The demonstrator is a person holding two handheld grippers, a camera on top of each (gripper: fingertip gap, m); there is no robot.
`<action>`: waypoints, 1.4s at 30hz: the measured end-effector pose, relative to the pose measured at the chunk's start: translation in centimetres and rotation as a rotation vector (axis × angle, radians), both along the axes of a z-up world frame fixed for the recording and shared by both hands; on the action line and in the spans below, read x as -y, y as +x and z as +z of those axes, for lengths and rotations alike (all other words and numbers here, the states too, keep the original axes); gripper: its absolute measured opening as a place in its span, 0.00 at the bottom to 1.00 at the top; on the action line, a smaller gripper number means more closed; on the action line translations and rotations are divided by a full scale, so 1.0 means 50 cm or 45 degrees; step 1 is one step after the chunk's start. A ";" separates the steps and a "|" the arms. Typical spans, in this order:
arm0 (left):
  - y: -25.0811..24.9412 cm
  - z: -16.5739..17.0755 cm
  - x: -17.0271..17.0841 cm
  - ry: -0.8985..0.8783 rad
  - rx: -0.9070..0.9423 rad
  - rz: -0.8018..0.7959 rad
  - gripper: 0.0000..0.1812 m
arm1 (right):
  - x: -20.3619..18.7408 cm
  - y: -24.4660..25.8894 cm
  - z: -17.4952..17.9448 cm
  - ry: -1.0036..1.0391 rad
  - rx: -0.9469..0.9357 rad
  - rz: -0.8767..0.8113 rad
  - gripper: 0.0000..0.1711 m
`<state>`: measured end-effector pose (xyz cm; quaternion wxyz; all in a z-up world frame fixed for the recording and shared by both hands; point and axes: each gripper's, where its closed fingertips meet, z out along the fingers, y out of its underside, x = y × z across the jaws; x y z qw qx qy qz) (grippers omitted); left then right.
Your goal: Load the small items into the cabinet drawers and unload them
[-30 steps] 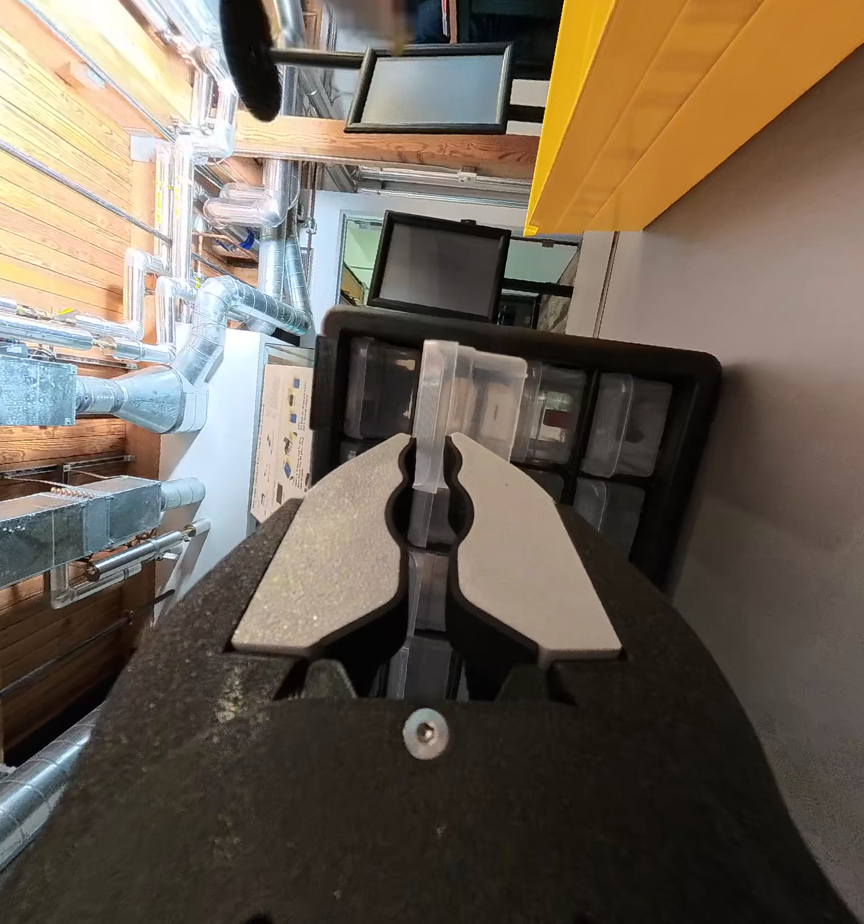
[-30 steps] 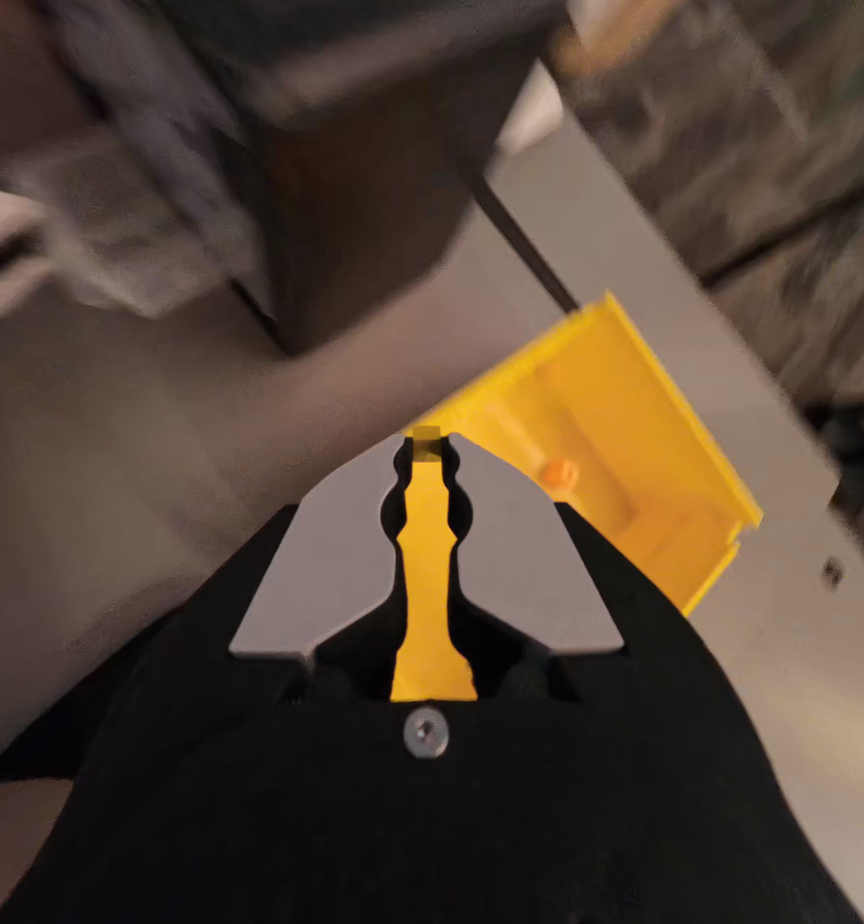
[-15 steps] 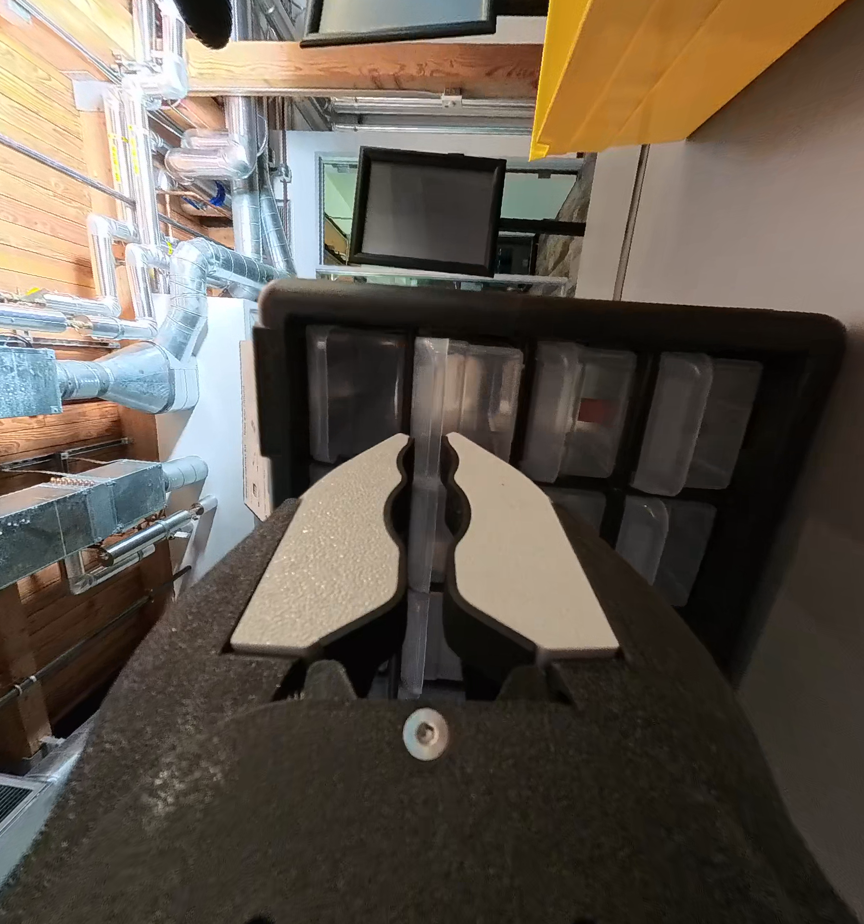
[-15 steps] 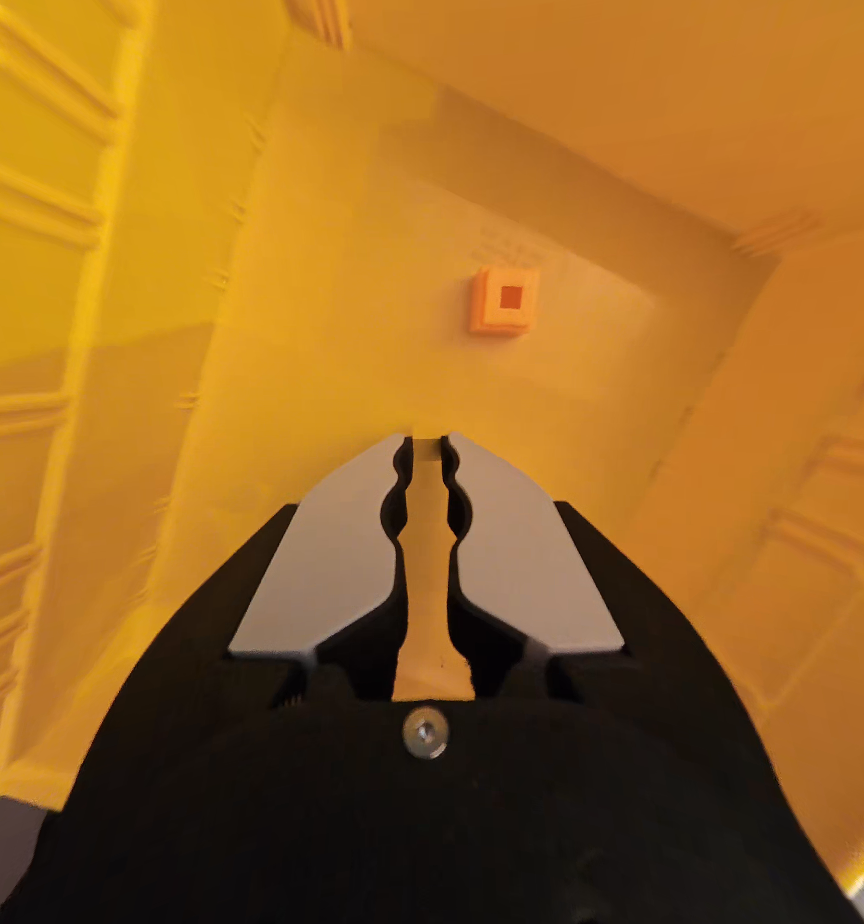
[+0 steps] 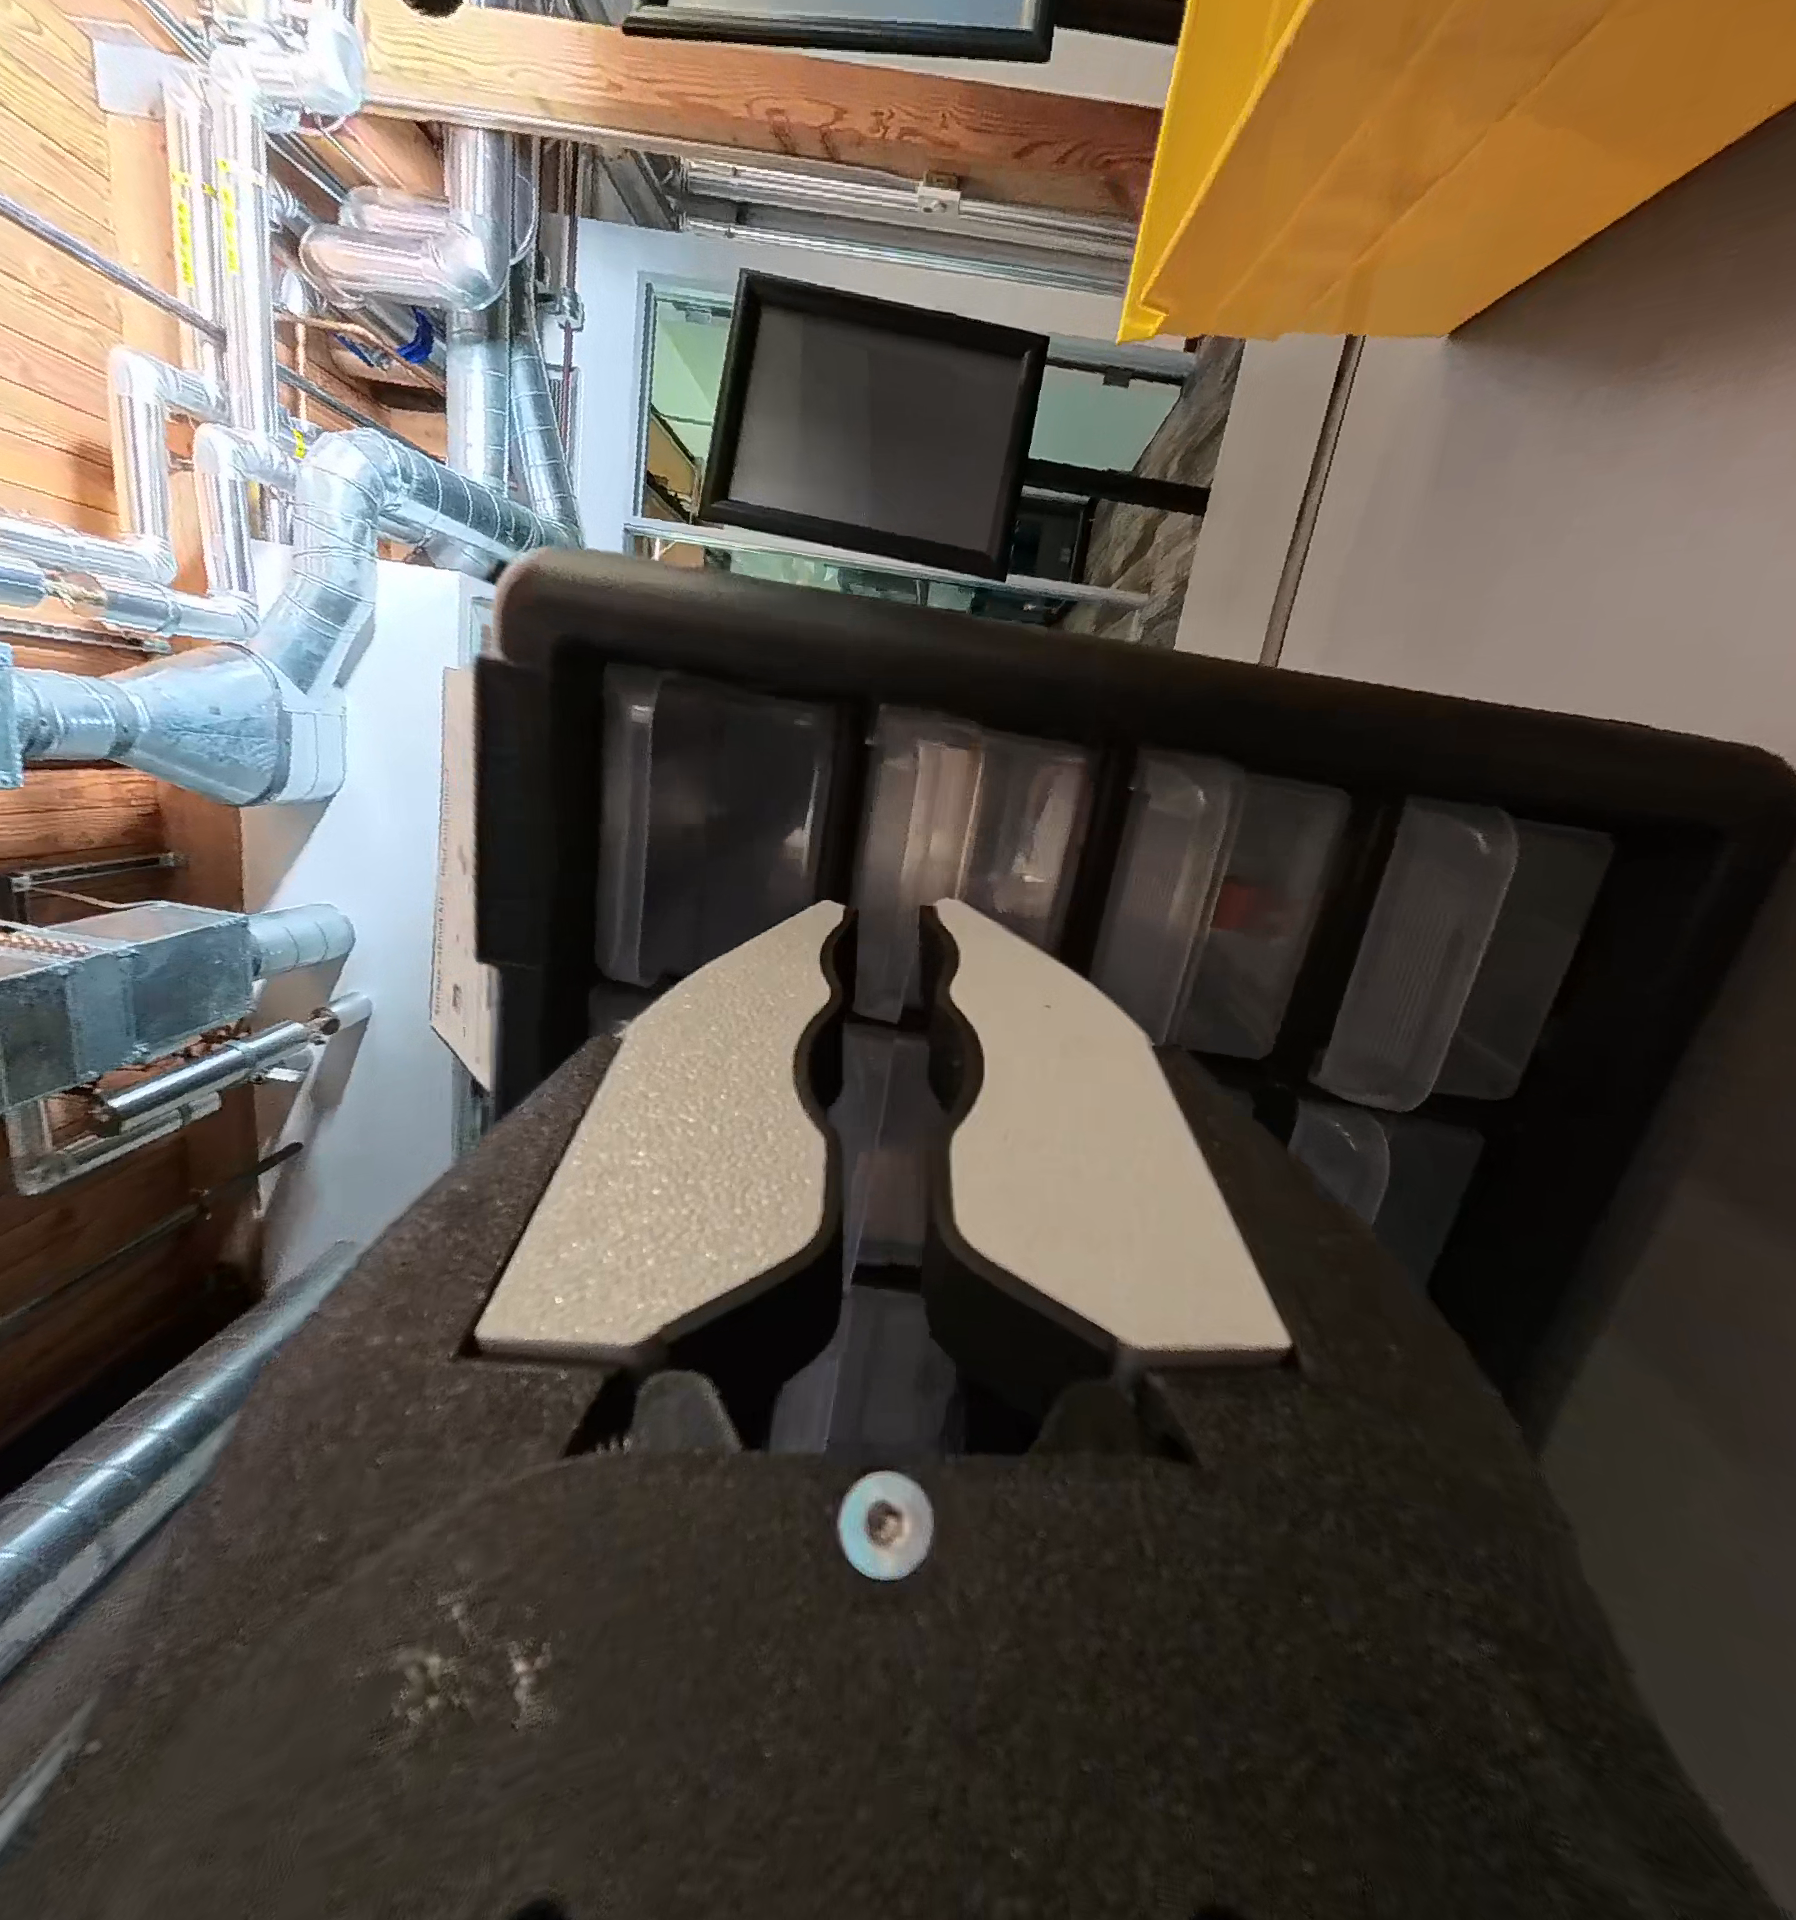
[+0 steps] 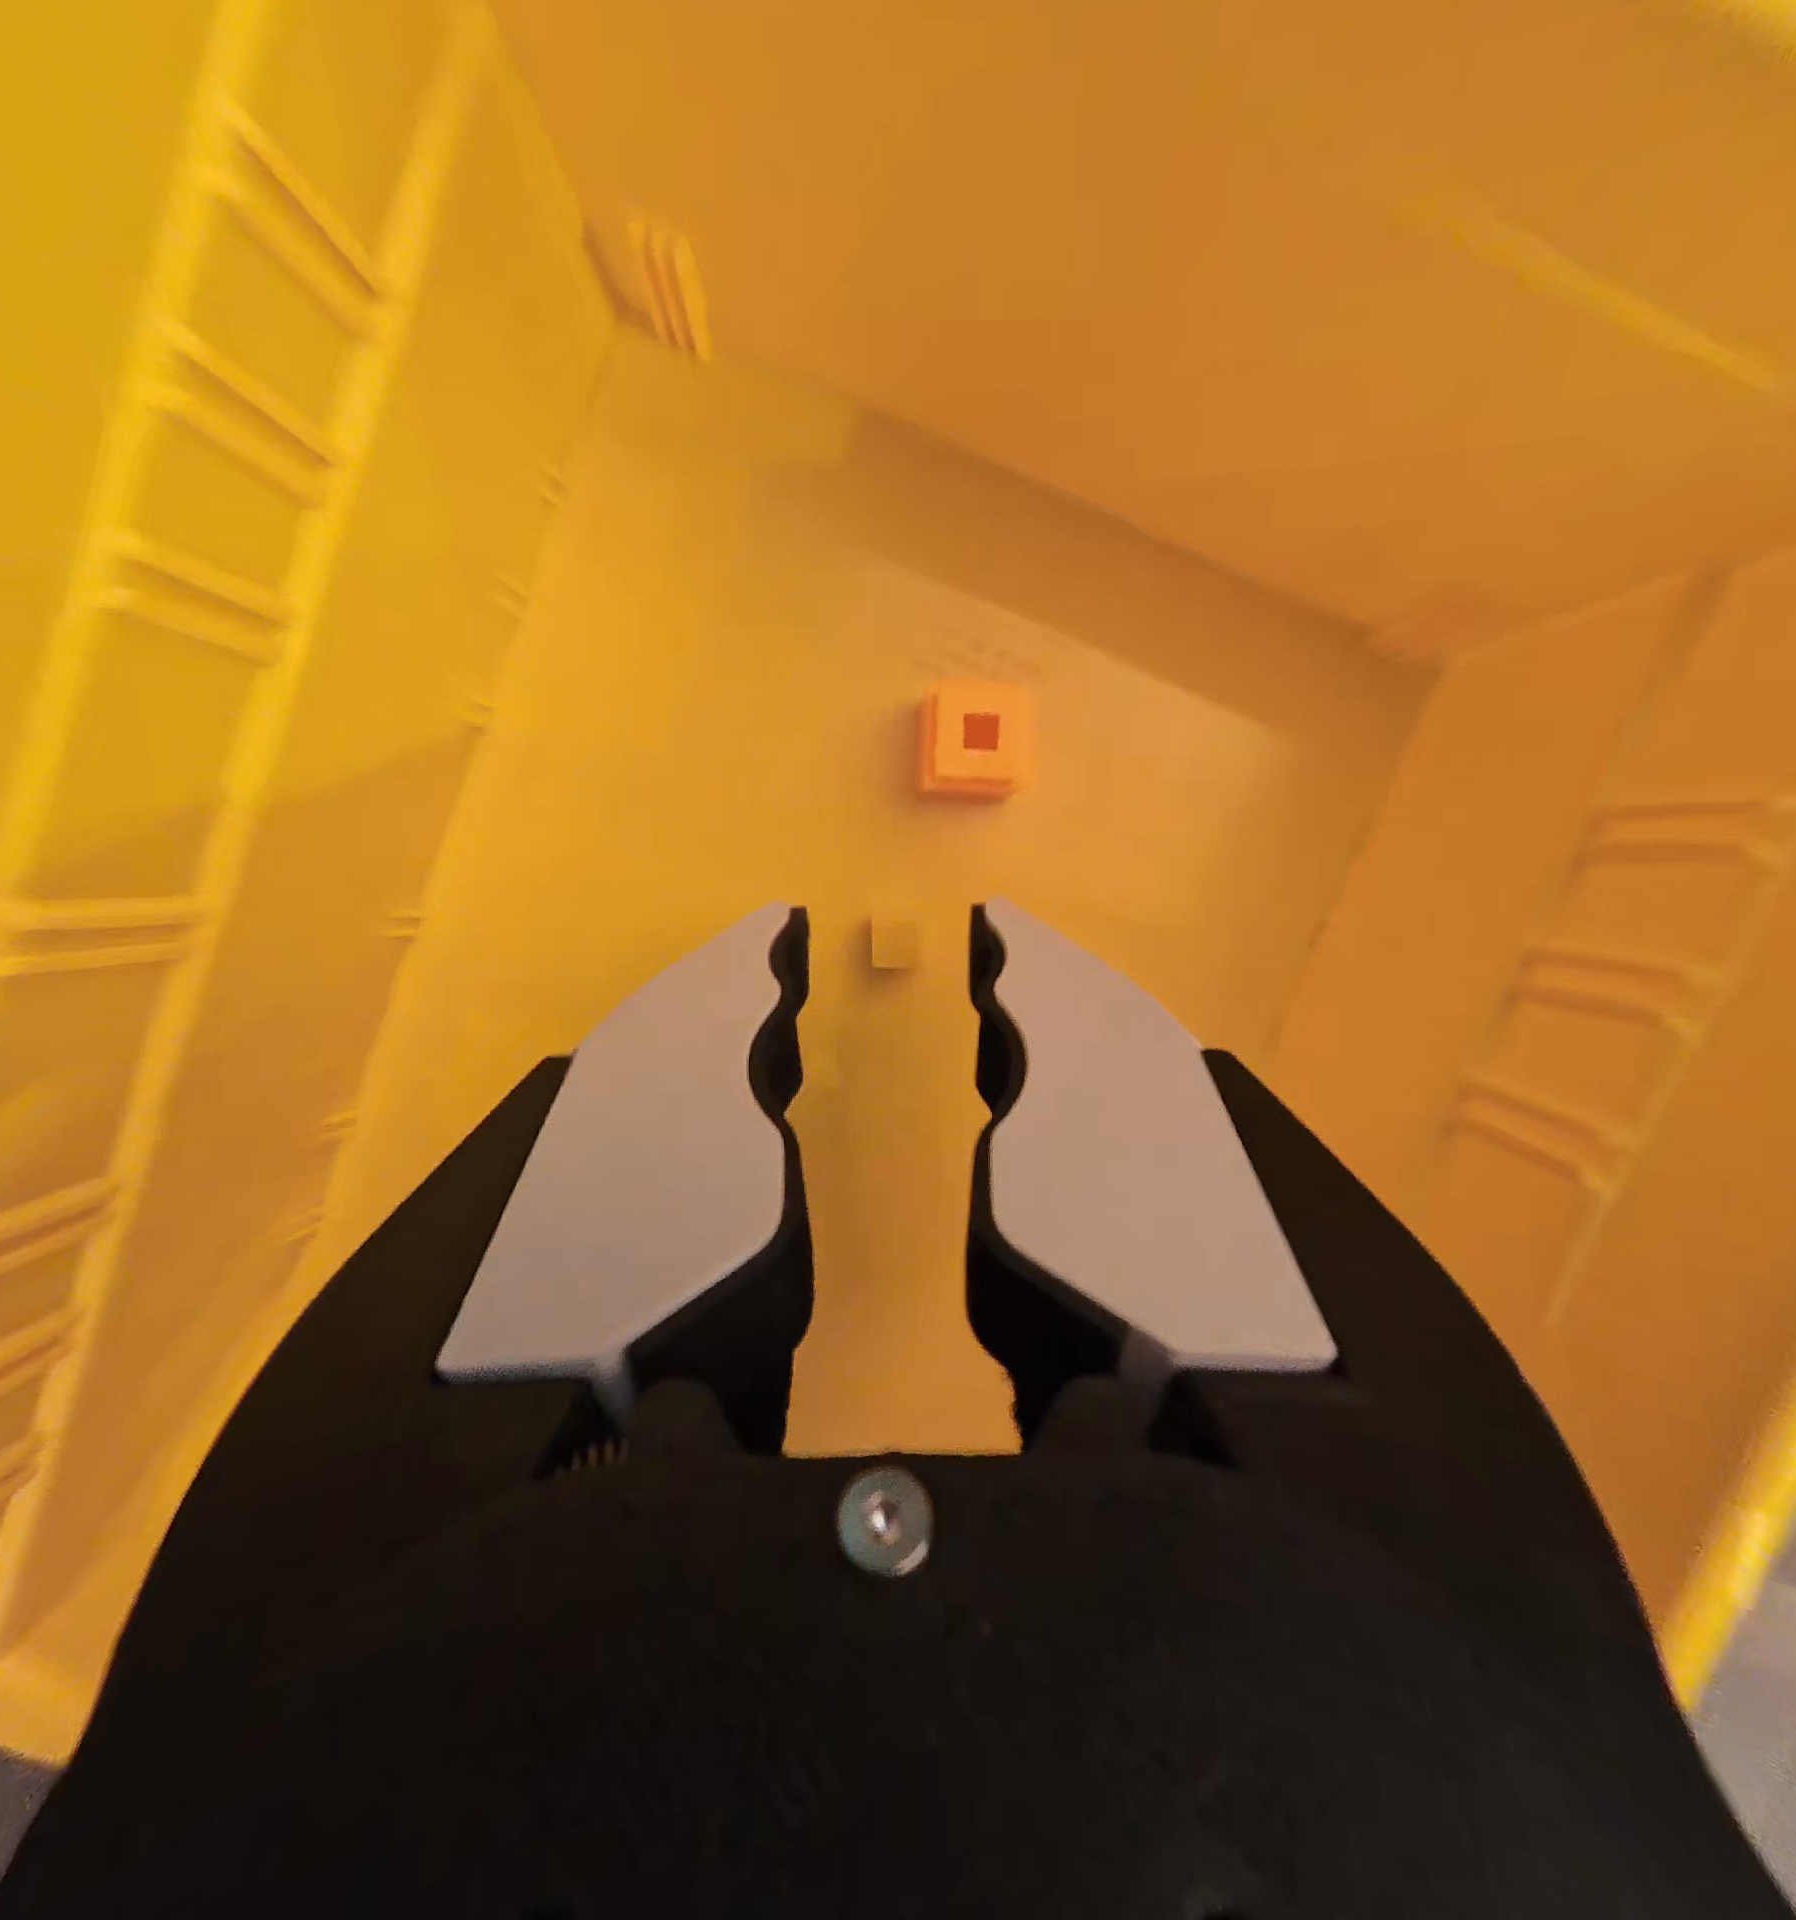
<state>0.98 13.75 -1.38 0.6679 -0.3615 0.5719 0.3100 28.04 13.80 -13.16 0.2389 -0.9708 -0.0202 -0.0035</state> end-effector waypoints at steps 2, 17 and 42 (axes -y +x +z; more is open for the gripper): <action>-0.004 -0.003 0.003 -0.031 0.016 -0.007 0.12 | -0.001 0.002 0.042 0.091 0.001 -0.008 0.18; 0.000 -0.086 0.021 -0.111 -0.070 -0.078 0.14 | 0.054 -0.024 0.210 0.284 0.201 0.062 0.22; -0.038 -0.084 0.123 0.007 -0.108 -0.080 0.05 | 0.138 -0.490 0.335 0.416 0.071 1.050 0.12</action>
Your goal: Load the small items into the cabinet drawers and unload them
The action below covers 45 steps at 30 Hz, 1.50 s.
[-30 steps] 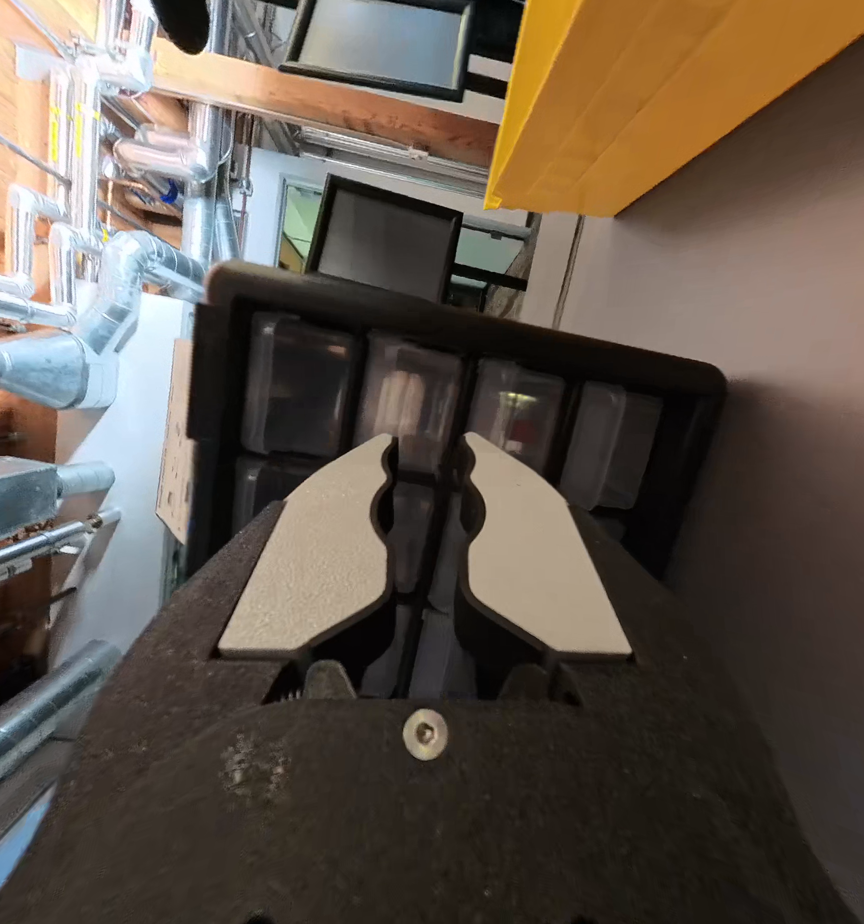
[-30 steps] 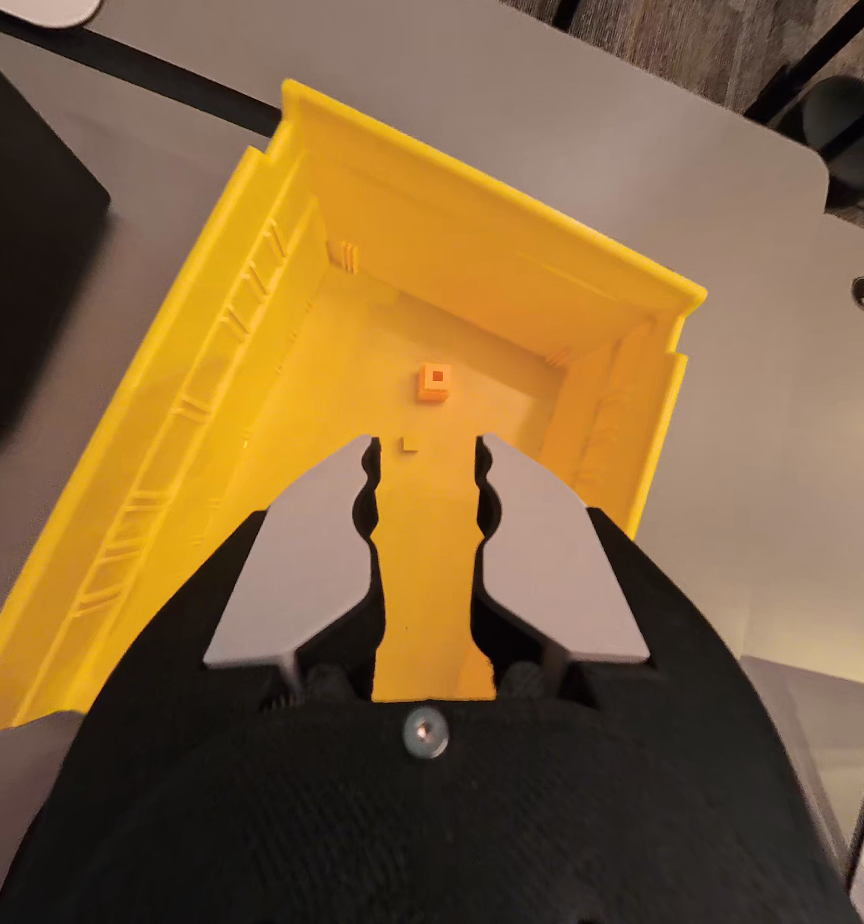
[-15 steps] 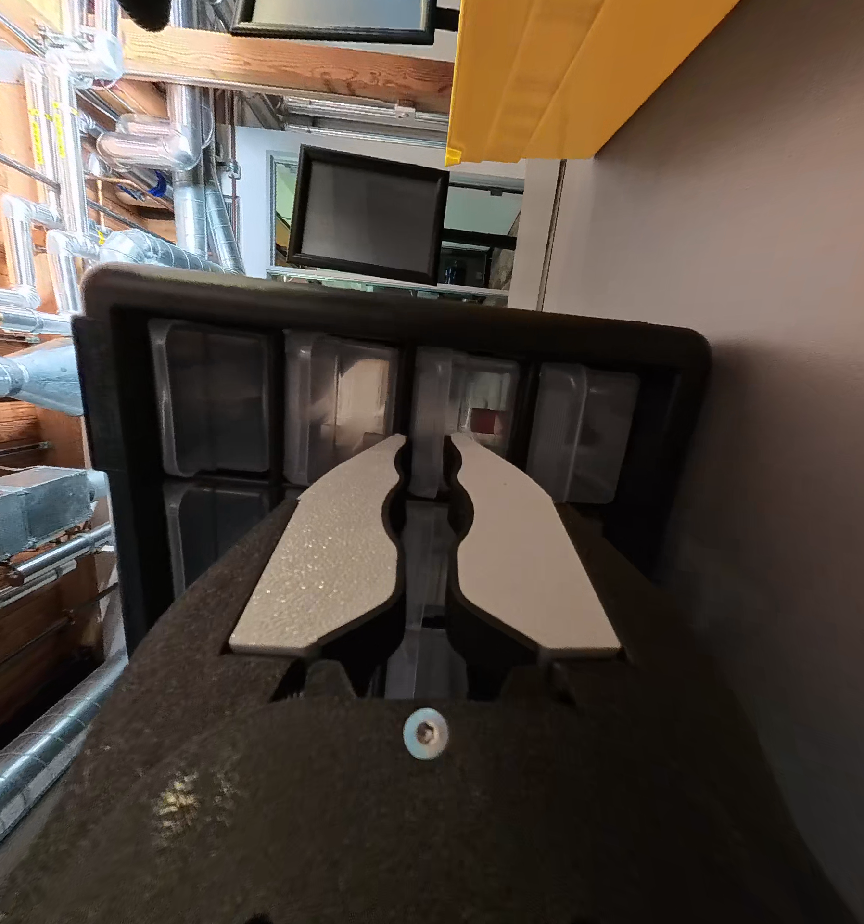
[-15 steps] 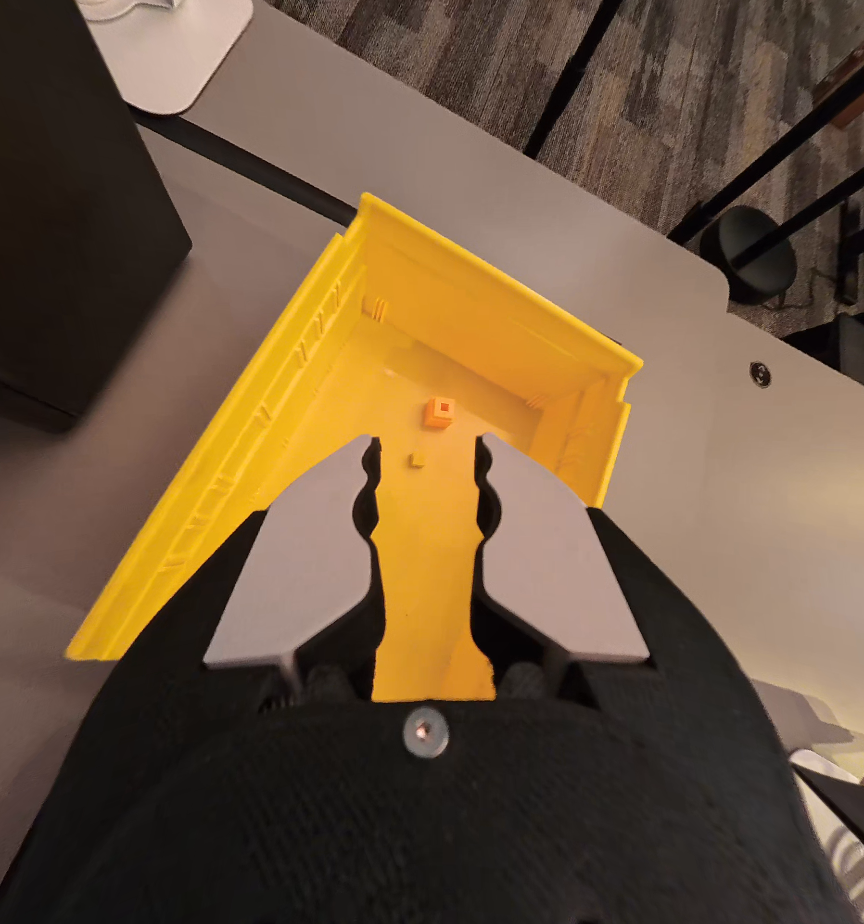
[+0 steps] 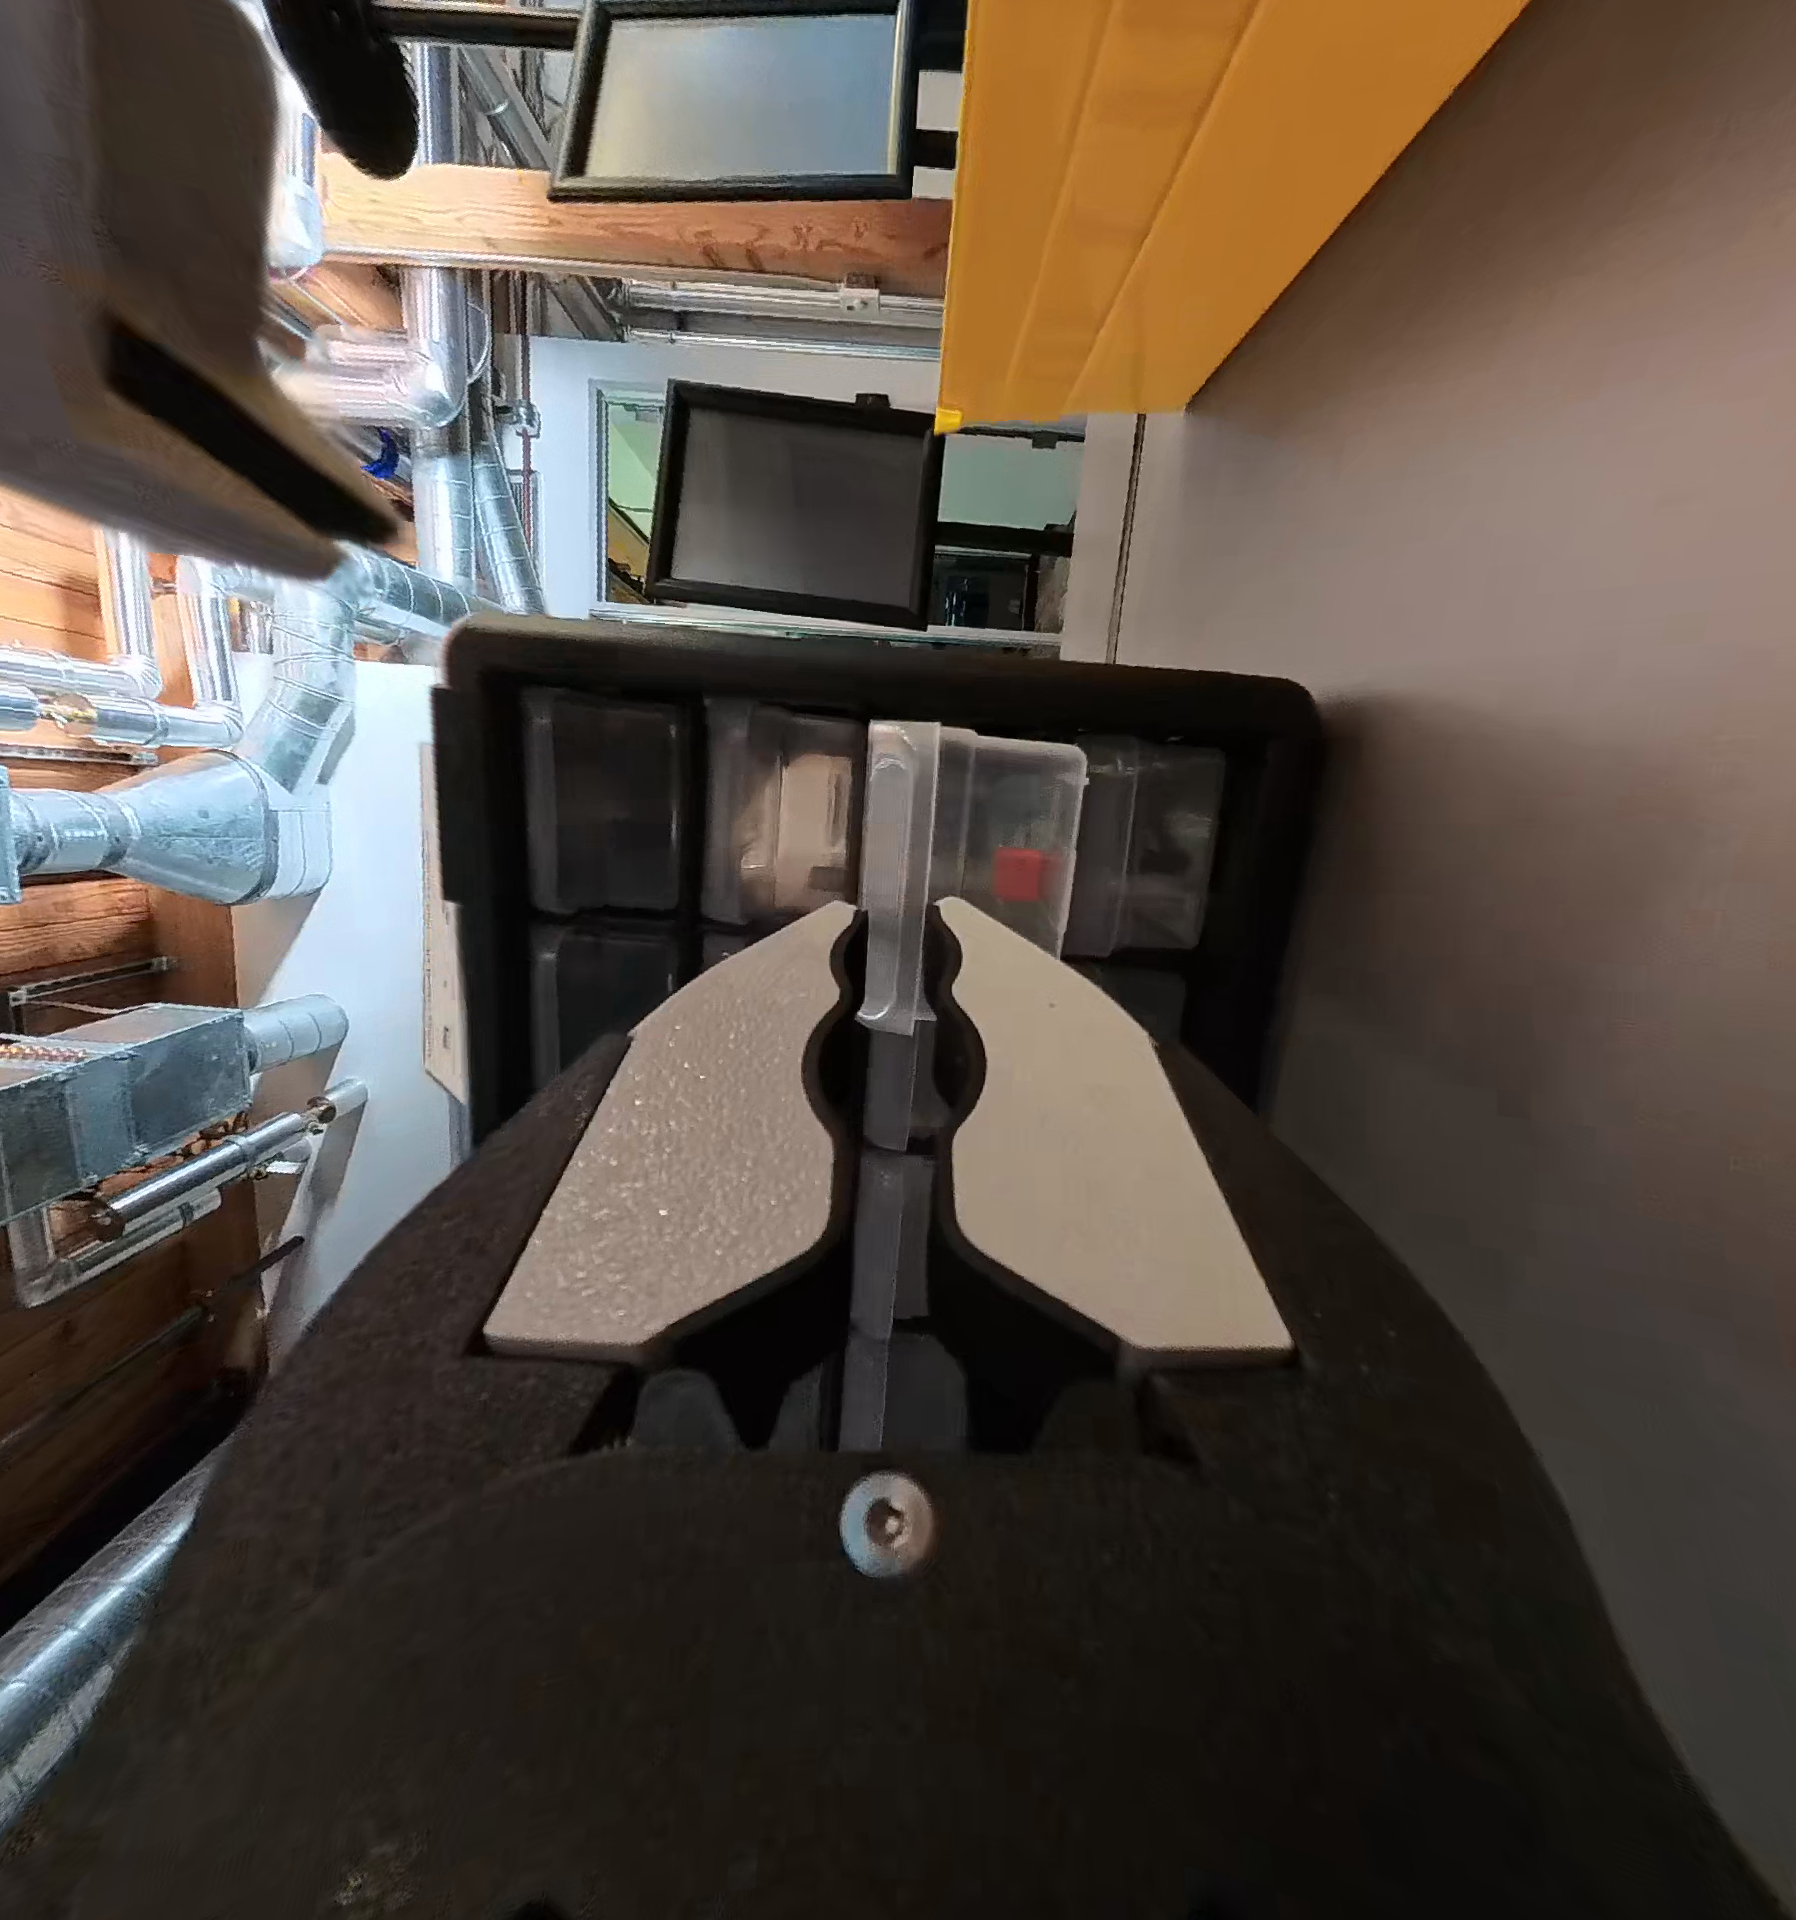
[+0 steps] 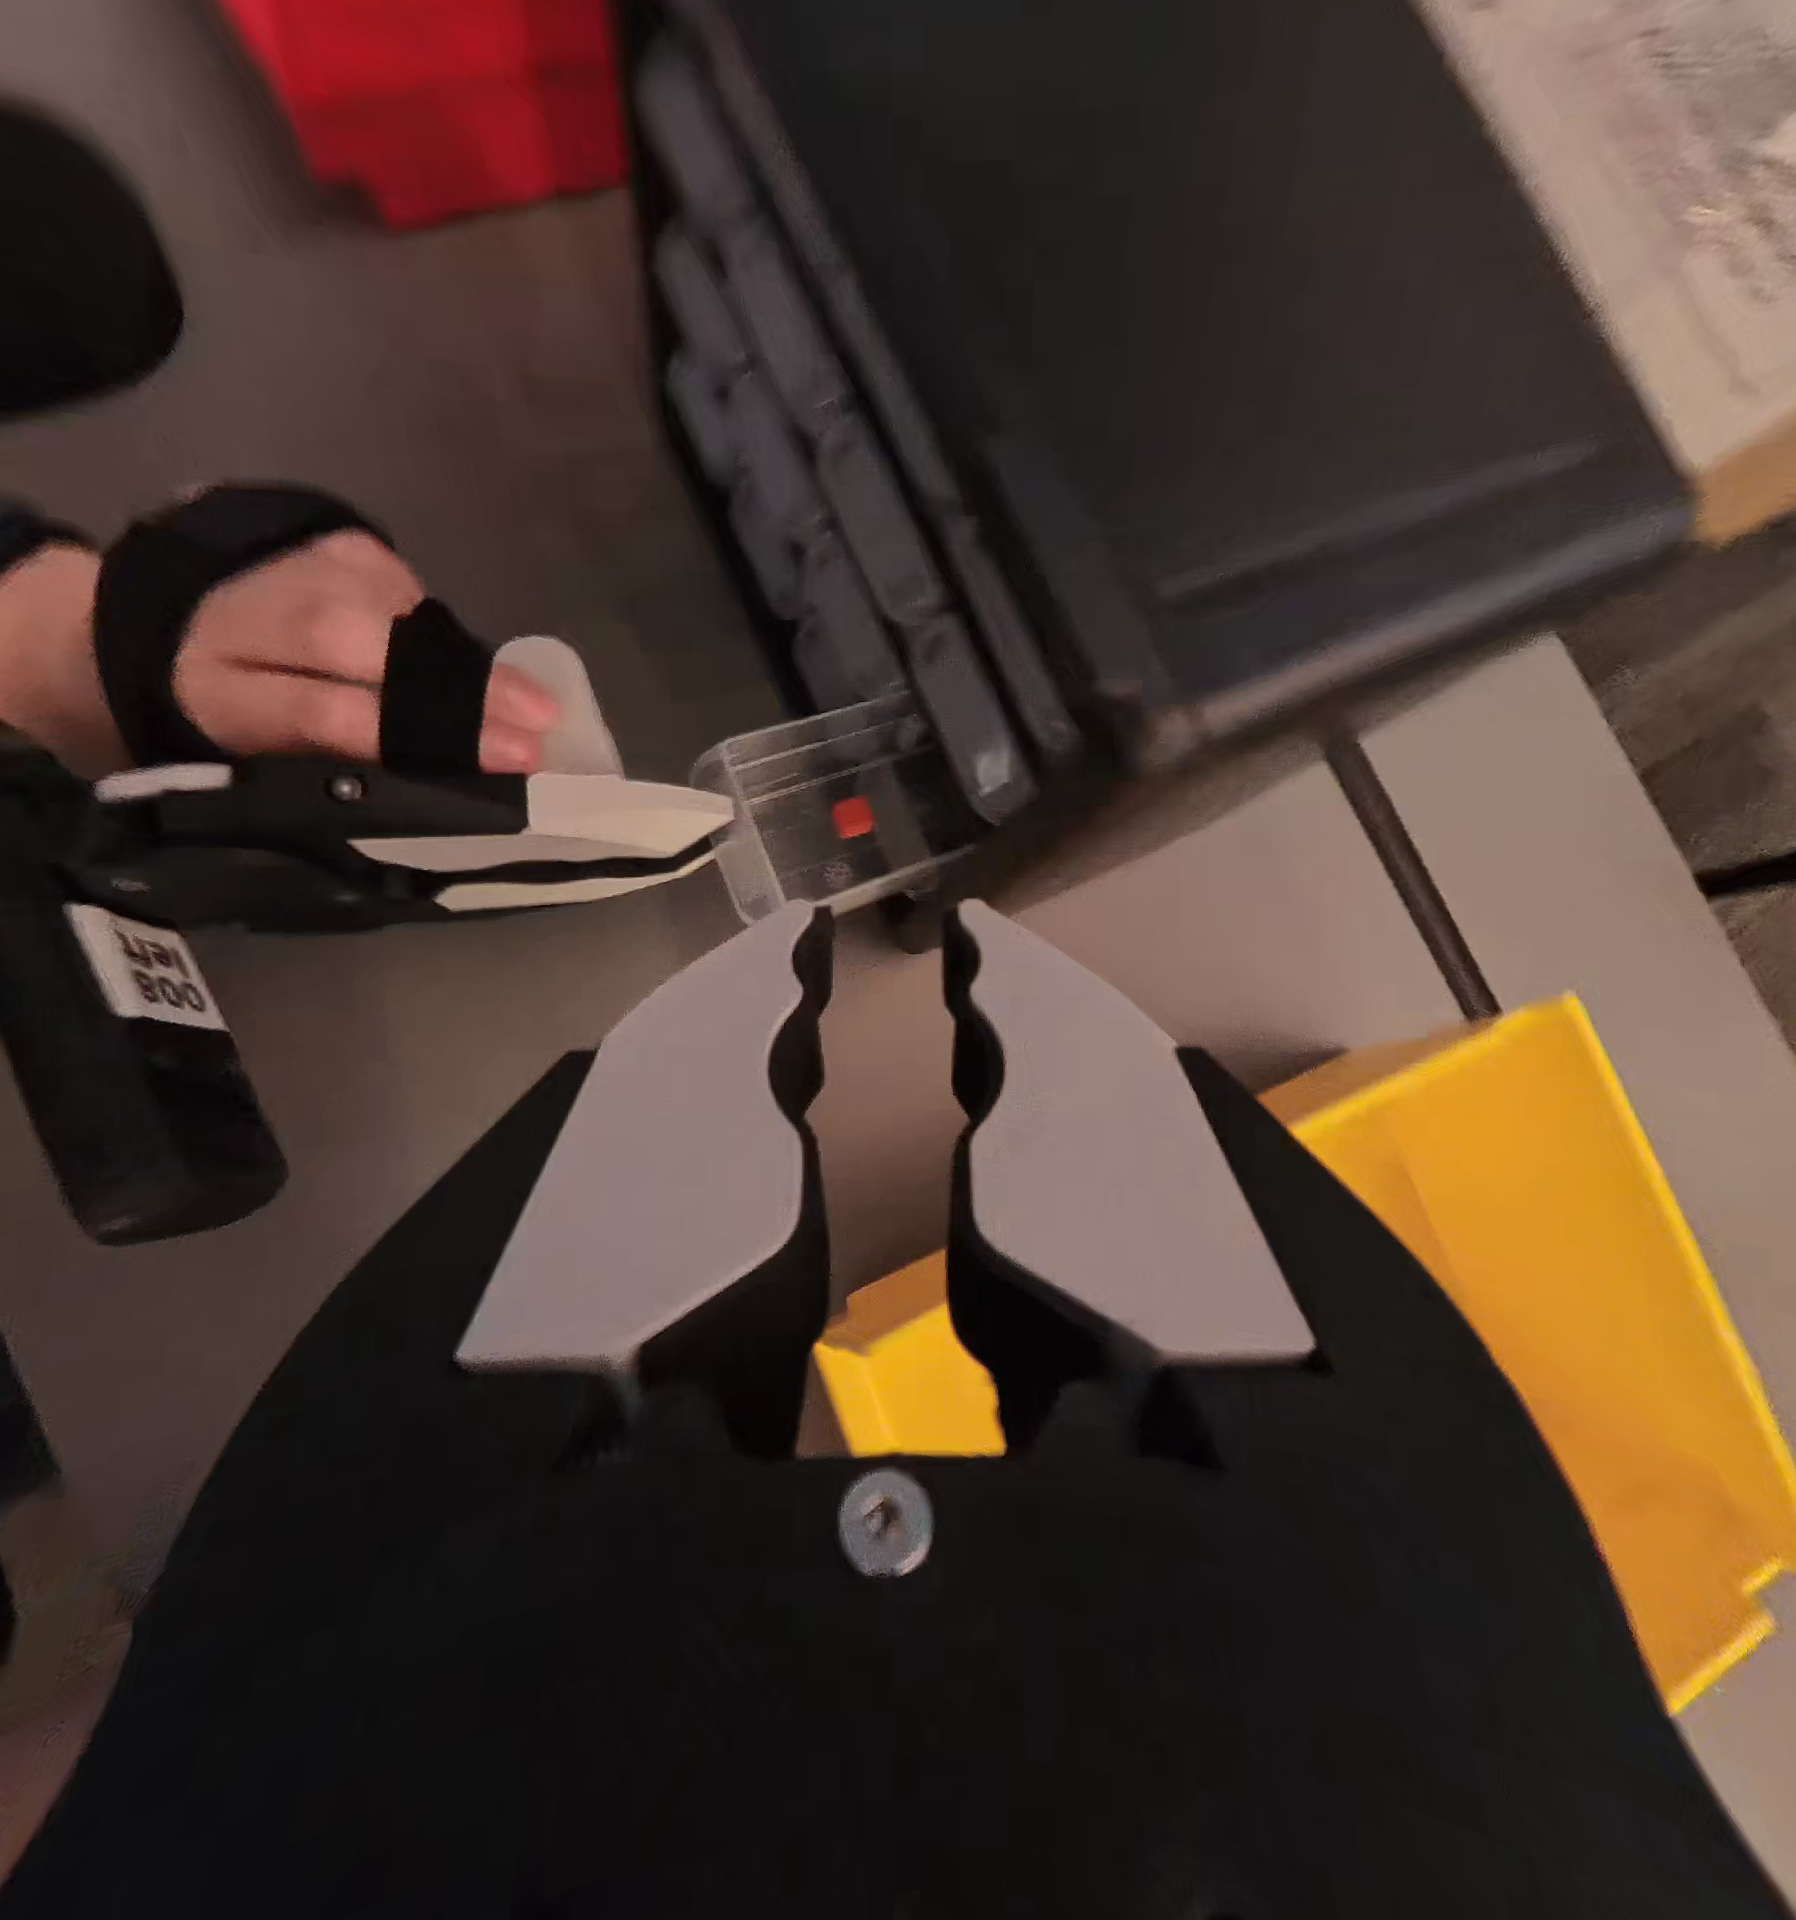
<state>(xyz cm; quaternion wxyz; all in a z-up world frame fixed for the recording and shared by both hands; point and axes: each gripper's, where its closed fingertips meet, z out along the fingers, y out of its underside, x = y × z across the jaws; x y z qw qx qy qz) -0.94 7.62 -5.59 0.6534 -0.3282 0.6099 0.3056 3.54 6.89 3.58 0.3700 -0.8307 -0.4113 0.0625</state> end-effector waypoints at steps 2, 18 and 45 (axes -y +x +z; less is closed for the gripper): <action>-0.005 -0.001 0.011 -0.004 -0.003 -0.003 0.05 | -0.017 -0.039 -0.035 0.014 0.141 0.082 0.11; -0.021 -0.019 0.055 -0.035 -0.041 -0.013 0.06 | -0.033 -0.090 -0.247 -0.509 0.532 0.320 0.13; -0.009 -0.017 0.037 -0.032 -0.034 -0.009 0.06 | 0.008 -0.053 -0.123 -0.284 0.454 0.326 0.07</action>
